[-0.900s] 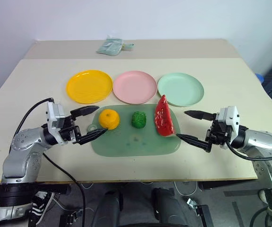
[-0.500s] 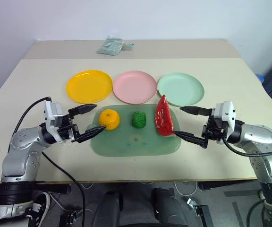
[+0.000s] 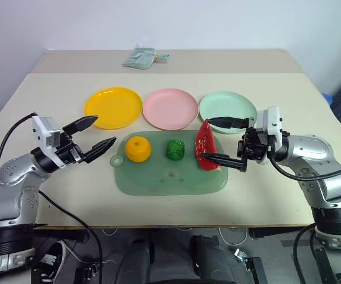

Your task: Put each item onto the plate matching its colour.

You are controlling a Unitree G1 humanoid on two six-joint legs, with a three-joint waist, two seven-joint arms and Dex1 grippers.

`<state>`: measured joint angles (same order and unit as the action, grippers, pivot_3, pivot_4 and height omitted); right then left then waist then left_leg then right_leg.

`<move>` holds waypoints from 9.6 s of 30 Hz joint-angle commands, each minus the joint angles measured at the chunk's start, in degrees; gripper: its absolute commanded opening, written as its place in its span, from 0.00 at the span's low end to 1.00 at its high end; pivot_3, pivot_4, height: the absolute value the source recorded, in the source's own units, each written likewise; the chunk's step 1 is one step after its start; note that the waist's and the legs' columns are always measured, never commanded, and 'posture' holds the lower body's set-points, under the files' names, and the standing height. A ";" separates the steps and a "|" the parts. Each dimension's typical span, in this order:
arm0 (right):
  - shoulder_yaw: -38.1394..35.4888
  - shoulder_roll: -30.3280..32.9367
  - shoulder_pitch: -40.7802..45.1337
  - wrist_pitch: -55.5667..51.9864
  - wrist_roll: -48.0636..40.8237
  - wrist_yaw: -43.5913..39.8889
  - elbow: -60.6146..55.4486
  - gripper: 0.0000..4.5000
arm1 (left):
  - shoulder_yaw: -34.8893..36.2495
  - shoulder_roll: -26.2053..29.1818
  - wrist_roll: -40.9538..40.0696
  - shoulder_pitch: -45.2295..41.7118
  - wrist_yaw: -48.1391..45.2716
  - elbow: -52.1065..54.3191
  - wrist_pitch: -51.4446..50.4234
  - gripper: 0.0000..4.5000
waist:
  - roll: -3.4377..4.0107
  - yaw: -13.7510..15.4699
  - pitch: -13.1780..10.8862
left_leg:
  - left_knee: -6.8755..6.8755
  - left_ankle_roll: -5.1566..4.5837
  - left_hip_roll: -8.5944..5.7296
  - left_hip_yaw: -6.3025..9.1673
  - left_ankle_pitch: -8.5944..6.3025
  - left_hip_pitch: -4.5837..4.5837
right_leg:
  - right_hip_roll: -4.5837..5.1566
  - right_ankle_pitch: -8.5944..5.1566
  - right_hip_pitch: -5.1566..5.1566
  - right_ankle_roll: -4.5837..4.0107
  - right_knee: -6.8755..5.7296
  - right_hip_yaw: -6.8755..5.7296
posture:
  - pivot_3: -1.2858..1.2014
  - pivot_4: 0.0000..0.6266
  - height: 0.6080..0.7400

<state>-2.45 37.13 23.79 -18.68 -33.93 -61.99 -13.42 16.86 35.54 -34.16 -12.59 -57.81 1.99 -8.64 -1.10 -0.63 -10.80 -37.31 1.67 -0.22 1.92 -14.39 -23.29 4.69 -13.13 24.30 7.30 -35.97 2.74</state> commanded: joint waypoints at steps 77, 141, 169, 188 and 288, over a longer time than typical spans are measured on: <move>2.46 -7.36 8.05 4.98 10.69 12.67 3.85 1.00 | -5.42 -8.93 10.13 -25.03 10.33 -23.62 7.74 0.98 | -0.04 -0.44 -0.02 | 0.06 0.01 -0.06 0.00 0.01 -0.09 | 0.00 0.02 0.13 0.03 -0.03 -0.01 | 0.52 0.24 1.00; 31.84 -10.55 24.25 -23.34 34.83 11.31 11.01 0.55 | -5.19 1.35 -0.87 0.37 -11.05 3.71 -1.75 1.00 | -0.01 -0.50 -0.03 | 0.12 0.01 0.00 -0.01 0.00 -0.07 | -0.02 -0.02 0.20 -0.03 -0.03 -0.01 | 0.52 0.24 1.00; 4.76 -13.88 32.23 -1.58 32.55 34.51 43.89 0.55 | -7.61 -2.92 2.04 -4.55 -1.34 3.38 -1.68 1.00 | 0.02 -1.32 -0.05 | 0.25 0.01 -0.02 -0.04 0.01 -0.08 | -0.02 -0.01 0.23 -0.04 0.02 0.00 | 0.52 0.24 1.00; 3.64 -13.30 30.37 -2.53 33.05 35.96 49.39 0.55 | -7.14 -2.25 1.19 -5.18 -0.59 4.46 -4.06 1.00 | 0.02 -1.86 -0.05 | 0.25 0.01 -0.02 -0.03 0.01 -0.09 | -0.02 -0.01 0.23 -0.04 0.02 0.00 | 0.52 0.24 1.00; -1.43 -20.60 25.74 5.81 12.23 22.19 24.97 0.92 | -0.95 -3.13 -1.46 -3.14 0.69 -1.66 2.46 1.00 | 0.05 -1.91 -0.06 | 0.42 -0.01 0.00 0.01 -0.01 -0.16 | -0.01 -0.01 0.30 -0.03 0.10 -0.02 | 0.52 0.24 1.00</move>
<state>-4.90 15.28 51.97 -12.26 -19.18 -35.13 19.50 14.34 31.53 -33.09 -16.20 -54.94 -2.58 -5.77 -1.05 -2.54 -10.87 -36.89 1.66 -0.23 1.91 -14.40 -23.44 4.69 -13.14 24.60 7.27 -35.85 2.74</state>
